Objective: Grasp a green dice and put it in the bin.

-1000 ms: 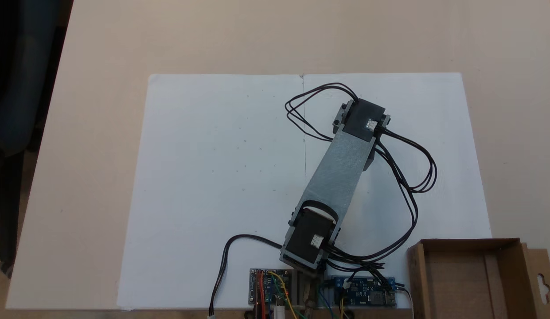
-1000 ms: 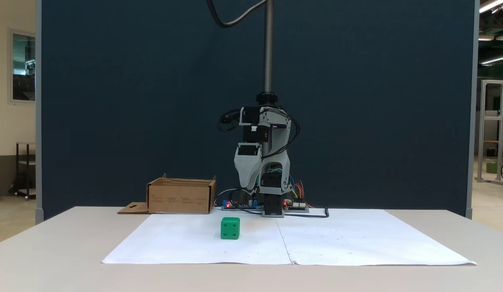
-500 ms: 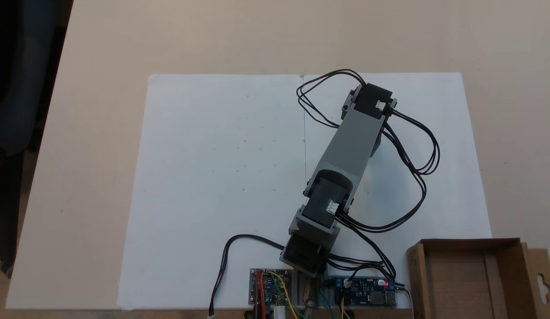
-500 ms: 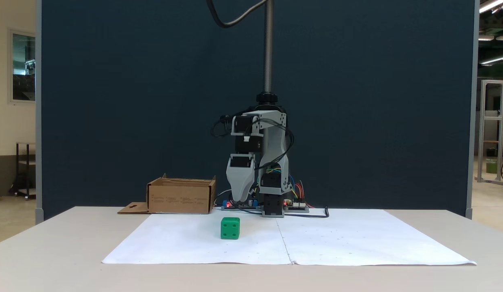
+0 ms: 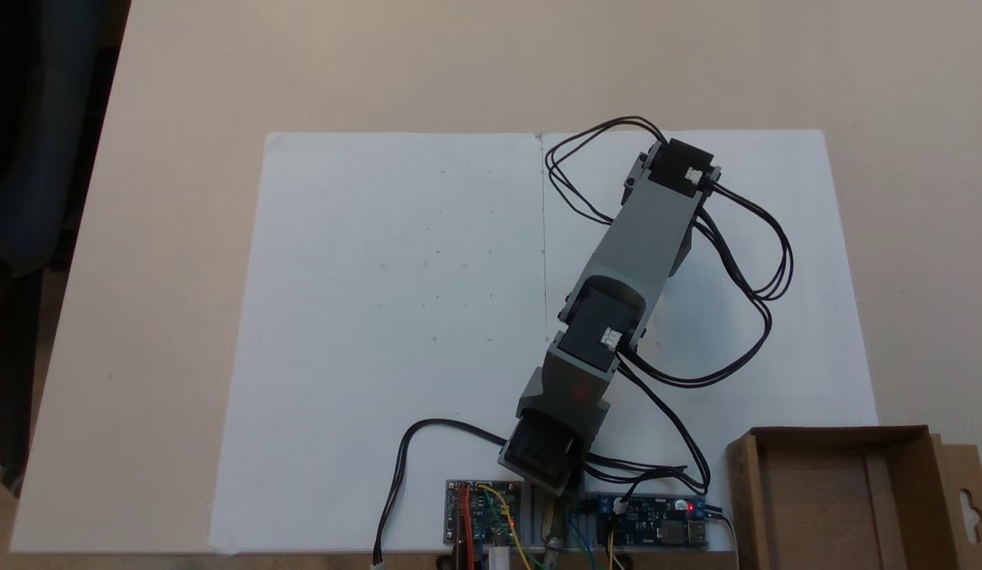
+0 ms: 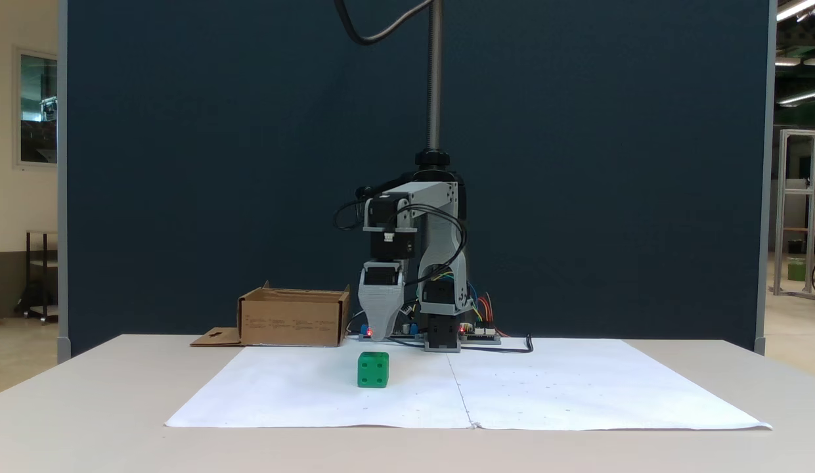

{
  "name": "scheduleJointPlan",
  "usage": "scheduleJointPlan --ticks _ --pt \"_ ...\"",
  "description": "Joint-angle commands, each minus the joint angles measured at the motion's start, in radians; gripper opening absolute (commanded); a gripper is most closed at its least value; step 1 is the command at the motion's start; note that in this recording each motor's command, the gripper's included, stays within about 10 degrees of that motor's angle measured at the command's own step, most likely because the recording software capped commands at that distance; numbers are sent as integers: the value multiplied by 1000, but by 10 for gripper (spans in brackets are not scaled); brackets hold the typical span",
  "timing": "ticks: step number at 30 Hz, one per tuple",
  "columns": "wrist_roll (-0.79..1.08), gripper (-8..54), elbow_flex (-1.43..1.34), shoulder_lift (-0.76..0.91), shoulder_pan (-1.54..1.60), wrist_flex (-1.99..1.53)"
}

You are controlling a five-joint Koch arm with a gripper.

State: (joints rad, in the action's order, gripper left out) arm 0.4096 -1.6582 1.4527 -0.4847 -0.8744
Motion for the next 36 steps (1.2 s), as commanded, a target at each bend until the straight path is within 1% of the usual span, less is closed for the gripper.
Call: scheduleJointPlan --ticks 1,18,36 --pt "114 432 52 11 -17 44" --pt "138 432 52 -112 -44 97" --pt "138 431 52 -178 -44 199"
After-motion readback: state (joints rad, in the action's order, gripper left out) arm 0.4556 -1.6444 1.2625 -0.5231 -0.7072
